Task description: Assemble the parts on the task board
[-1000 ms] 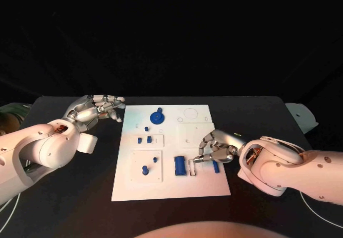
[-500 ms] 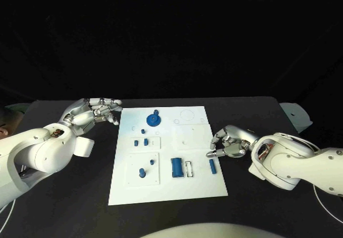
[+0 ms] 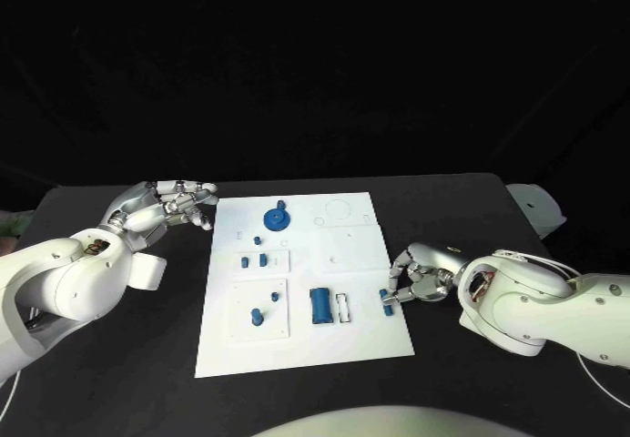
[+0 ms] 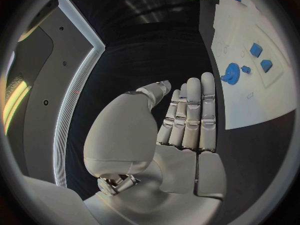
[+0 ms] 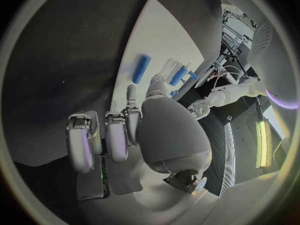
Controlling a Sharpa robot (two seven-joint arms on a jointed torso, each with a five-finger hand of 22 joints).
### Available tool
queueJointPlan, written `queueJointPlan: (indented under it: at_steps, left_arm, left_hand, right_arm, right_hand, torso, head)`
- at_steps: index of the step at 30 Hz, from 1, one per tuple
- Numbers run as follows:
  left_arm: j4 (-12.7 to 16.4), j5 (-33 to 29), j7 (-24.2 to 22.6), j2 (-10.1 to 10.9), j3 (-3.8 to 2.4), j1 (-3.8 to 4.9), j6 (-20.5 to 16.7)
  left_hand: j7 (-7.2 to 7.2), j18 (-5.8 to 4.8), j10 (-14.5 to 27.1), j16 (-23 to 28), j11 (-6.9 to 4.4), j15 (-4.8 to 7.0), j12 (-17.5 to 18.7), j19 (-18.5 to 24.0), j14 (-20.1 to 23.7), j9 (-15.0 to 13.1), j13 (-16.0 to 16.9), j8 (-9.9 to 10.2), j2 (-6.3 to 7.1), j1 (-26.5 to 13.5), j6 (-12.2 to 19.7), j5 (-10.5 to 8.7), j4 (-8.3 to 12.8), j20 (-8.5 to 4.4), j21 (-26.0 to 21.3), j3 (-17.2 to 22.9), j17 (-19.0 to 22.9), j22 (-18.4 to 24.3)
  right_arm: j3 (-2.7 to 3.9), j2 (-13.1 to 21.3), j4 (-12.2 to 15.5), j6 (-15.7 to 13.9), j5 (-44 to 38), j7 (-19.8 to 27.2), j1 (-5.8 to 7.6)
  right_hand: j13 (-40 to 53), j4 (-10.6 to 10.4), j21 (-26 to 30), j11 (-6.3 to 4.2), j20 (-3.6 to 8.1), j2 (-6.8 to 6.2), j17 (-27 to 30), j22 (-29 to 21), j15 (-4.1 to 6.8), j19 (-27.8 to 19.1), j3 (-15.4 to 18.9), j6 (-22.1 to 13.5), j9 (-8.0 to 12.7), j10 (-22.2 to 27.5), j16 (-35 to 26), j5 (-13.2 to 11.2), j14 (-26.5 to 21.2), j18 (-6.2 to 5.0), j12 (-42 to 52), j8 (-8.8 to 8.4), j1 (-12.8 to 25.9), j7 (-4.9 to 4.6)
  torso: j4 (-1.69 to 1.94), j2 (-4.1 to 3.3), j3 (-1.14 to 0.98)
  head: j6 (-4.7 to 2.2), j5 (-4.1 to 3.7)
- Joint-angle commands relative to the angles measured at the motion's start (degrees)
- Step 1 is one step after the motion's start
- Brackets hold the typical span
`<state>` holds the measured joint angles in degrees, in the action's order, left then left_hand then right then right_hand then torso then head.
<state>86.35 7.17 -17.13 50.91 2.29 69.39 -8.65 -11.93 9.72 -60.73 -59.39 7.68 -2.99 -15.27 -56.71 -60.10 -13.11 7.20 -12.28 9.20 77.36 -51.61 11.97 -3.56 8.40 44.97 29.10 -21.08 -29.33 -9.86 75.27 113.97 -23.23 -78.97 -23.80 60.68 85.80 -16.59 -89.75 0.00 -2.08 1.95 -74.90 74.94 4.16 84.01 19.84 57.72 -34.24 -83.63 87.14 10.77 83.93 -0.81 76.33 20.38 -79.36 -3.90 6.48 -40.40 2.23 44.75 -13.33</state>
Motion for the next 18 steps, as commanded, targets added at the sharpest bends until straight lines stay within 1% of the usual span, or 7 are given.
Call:
queueJointPlan:
  at_steps: [1,3,7,14,18]
  left_arm:
    - [0.1,-0.09,-0.63,-0.05,-0.01,-0.02,0.48]
    - [0.13,-0.09,-0.62,-0.03,0.0,-0.04,0.52]
    - [0.17,-0.06,-0.62,0.01,0.01,-0.07,0.58]
    - [0.21,0.03,-0.6,0.12,0.02,-0.09,0.58]
    - [0.24,0.06,-0.6,0.15,0.03,-0.09,0.6]
  left_hand:
    - [-0.15,0.81,0.48,0.04,0.05,-0.26,-0.3,-0.43,0.05,0.08,-0.03,0.17,-0.49,0.02,0.38,0.19,-0.29,-0.05,-0.36,0.1,0.09,0.08]
    - [-0.15,0.81,0.48,0.04,0.05,-0.26,-0.3,-0.43,0.05,0.08,-0.03,0.17,-0.49,0.02,0.38,0.19,-0.29,-0.05,-0.36,0.1,0.09,0.08]
    - [-0.15,0.81,0.48,0.04,0.05,-0.26,-0.3,-0.43,0.05,0.08,-0.03,0.17,-0.49,0.02,0.38,0.19,-0.29,-0.05,-0.36,0.1,0.09,0.08]
    - [-0.15,0.81,0.48,0.04,0.05,-0.26,-0.3,-0.43,0.05,0.08,-0.03,0.17,-0.49,0.02,0.38,0.19,-0.29,-0.05,-0.36,0.1,0.09,0.08]
    - [-0.15,0.81,0.48,0.04,0.05,-0.26,-0.3,-0.43,0.05,0.08,-0.03,0.17,-0.49,0.02,0.38,0.19,-0.29,-0.05,-0.36,0.1,0.09,0.08]
  right_arm:
    - [-0.04,-0.34,0.31,2.01,-3.9,-2.84,-0.61]
    - [-0.05,-0.58,0.32,2.03,-4.06,-3.0,-0.93]
    - [-0.06,-1.11,-0.11,2.17,-4.29,-3.34,-1.49]
    - [-0.06,-1.95,-0.71,2.26,-4.73,-3.61,-2.3]
    - [-0.05,-2.63,-0.95,1.95,-5.12,-3.77,-2.6]
  right_hand:
    - [-3.09,-0.04,-0.25,-0.34,-0.17,5.96,-7.64,15.06,-0.17,5.99,0.31,0.55,0.11,-0.65,-0.27,-0.2,4.54,0.81,-0.23,-0.15,-6.09,-0.06]
    - [-3.09,-0.04,-0.25,-0.34,-0.17,5.96,-7.64,15.06,-0.17,5.99,0.31,0.55,0.11,-0.65,-0.27,-0.2,4.54,0.81,-0.23,-0.15,-6.09,-0.06]
    - [-3.05,0.07,-0.25,-0.48,-0.08,6.42,-7.81,15.06,-0.06,5.99,0.31,0.75,0.26,-0.74,-0.2,0.65,4.58,0.81,-0.15,-0.37,-6.24,0.1]
    - [-3.03,0.19,-0.25,-0.62,0.03,6.96,-7.94,15.06,0.06,5.99,0.08,0.93,0.42,-0.8,-0.15,1.42,4.61,0.81,-0.11,-0.62,-6.93,0.26]
    - [-3.0,0.26,-0.25,-0.71,0.11,7.27,-7.95,15.06,0.14,5.99,-0.11,1.05,0.52,-0.85,-0.15,1.86,4.61,0.81,-0.06,-0.78,-7.52,0.34]
  torso:
    - [0.05,0.01,-0.04]
    - [0.09,-0.01,-0.04]
    - [0.1,-0.03,0.05]
    - [0.11,-0.02,0.06]
    - [0.14,-0.03,0.06]
  head:
    - [0.05,0.0]
    - [0.05,0.01]
    - [0.18,0.1]
    - [0.3,0.1]
    - [0.31,0.26]
